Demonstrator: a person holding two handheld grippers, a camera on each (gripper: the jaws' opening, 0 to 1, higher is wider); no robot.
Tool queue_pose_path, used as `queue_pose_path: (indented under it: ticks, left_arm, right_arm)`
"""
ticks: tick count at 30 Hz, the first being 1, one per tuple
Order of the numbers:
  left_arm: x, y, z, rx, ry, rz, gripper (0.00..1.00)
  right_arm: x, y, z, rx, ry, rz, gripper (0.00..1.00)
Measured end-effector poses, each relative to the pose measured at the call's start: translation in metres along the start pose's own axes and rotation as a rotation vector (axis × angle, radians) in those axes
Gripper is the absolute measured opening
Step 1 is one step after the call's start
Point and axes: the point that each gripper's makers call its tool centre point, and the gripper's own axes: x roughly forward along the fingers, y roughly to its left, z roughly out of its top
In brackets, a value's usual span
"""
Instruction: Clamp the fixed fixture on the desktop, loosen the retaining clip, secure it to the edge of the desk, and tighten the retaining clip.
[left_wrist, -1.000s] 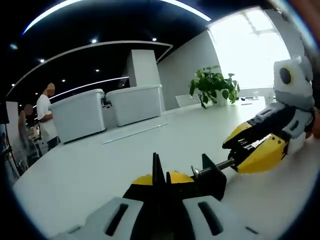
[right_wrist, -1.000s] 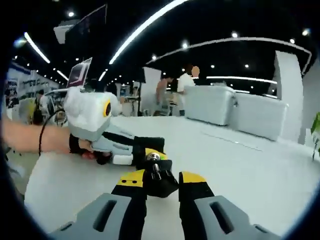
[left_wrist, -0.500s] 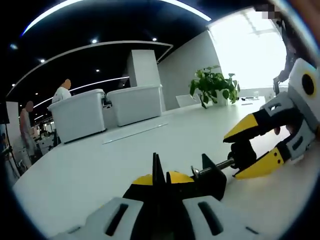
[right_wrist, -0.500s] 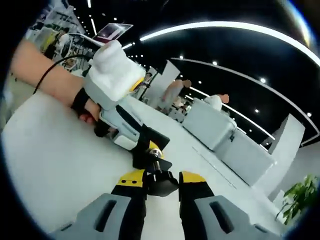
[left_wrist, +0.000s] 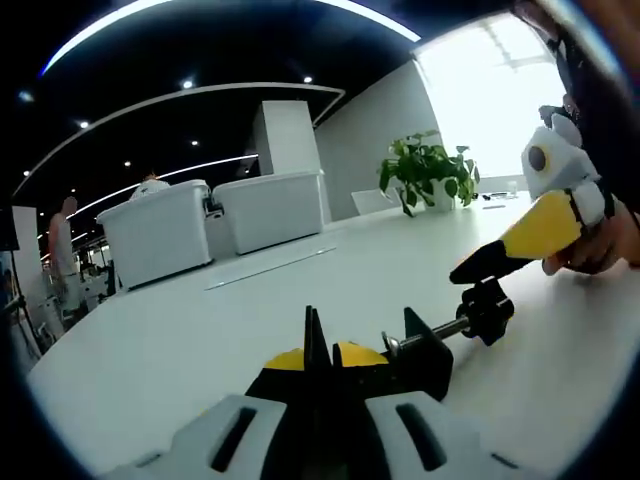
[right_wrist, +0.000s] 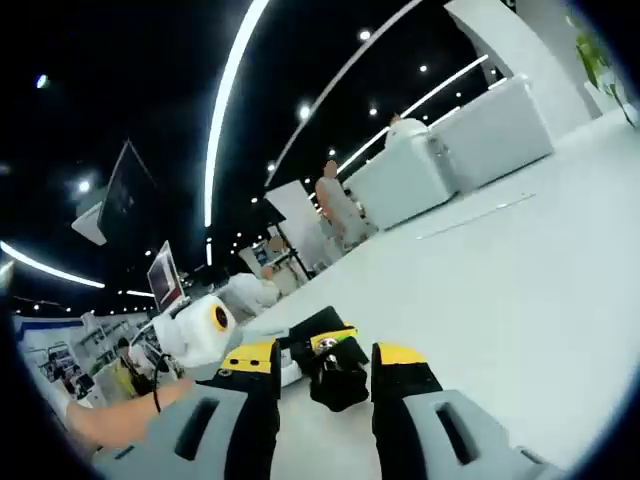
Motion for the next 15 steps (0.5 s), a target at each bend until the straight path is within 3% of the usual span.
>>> queue_pose_path:
  ticks: [7,12,15]
  left_arm:
    - [0.000,0.000,0.000,0.001,0.000,0.001,0.07]
    - [0.000,0.000,0.000,0.000,0.000,0.001,0.07]
    - [-0.001,0.000,0.000,0.000,0.000,0.000,0.07]
  right_arm:
    - [0.005,0.000,-0.018,-0.014,0.080,-0.006,0.25]
    - [0.007,0.000,-0.019,0.019,0.090,0.002,0.23]
    - [0.006,0.002,-0.019,-0.016,0.087,-0.002,0.22]
